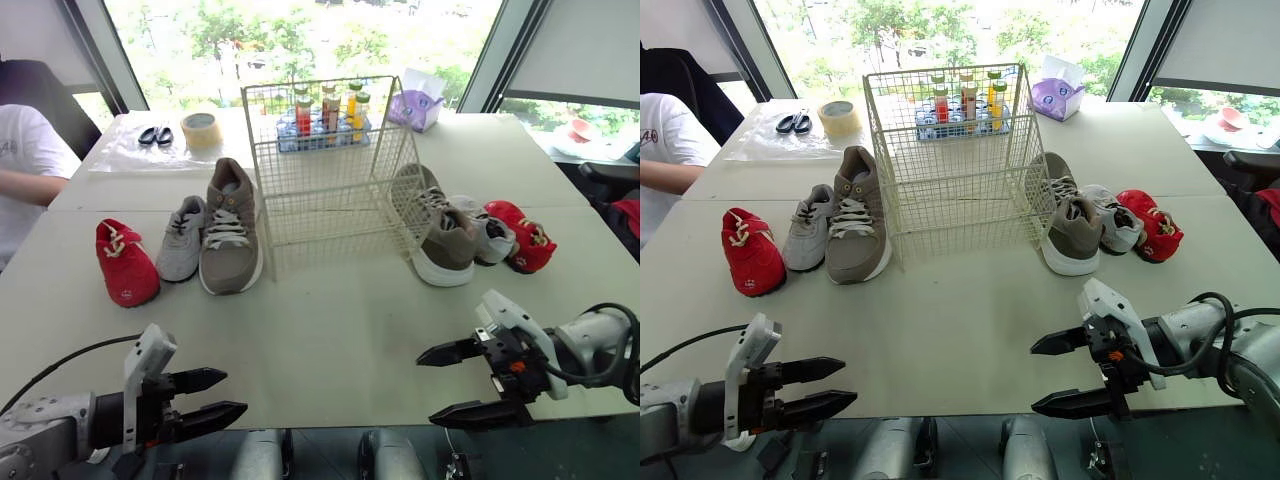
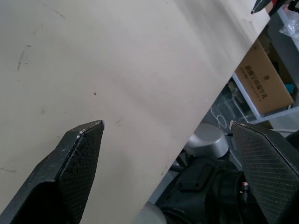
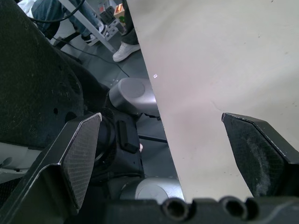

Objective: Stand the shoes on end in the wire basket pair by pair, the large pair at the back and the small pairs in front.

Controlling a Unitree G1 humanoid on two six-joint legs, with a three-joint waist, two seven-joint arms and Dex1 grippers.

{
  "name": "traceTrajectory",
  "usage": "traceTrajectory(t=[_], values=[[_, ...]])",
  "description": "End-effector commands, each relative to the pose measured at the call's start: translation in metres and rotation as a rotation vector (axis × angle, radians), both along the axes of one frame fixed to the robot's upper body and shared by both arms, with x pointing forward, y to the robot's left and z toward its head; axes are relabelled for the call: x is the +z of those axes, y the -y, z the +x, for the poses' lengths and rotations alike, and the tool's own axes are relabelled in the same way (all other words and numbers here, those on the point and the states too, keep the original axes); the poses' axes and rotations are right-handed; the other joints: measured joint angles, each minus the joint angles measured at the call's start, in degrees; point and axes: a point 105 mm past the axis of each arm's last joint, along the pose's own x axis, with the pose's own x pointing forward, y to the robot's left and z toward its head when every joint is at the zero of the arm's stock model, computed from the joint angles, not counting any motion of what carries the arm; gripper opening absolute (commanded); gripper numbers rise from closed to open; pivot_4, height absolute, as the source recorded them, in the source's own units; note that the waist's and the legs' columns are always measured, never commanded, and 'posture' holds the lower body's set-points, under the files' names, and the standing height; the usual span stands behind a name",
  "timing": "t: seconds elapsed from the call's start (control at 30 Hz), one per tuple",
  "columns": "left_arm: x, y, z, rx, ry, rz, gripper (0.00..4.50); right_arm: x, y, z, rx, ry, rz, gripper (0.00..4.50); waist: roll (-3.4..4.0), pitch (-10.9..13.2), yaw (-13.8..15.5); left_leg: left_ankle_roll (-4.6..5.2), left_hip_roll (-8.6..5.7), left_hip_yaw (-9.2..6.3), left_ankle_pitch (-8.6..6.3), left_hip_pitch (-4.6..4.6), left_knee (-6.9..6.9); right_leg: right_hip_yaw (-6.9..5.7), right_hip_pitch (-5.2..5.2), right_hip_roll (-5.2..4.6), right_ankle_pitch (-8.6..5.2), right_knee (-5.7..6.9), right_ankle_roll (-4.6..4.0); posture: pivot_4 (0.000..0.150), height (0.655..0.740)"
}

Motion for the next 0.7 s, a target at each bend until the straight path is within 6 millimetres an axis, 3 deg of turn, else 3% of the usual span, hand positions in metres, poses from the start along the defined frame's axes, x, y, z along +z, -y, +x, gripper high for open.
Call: traceTrajectory(t=[0.03,0.33,0.7], values=[[0.003,0.002,0.004,0.007,0.037,-0.008,4.44,0.004,-0.003,0.001,0.016,0.038,0.011,4.50,0.00,0.0,0.0,0.00,0.00,-0.01,0.00,0.00,0.00,0.00,0.00,0.00,0.00,0.00,0.00,0.150,0.6675],[0.012,0.005,0.013,0.027,0.070,-0.042,4.44,0.001,-0.002,0.010,0.002,0.096,-0.031,4.50,0.00,0.0,0.1,0.01,0.00,-0.01,0.00,0.00,0.01,0.00,0.03,0.01,0.01,0.00,0.01,0.150,0.6675],[0.021,0.015,0.021,0.001,0.092,-0.055,4.44,0.016,-0.010,0.031,-0.023,0.168,-0.027,4.50,0.00,0.0,0.0,0.01,-0.02,0.00,0.01,0.01,0.02,-0.01,0.15,0.06,0.02,0.01,0.03,0.150,0.6675]])
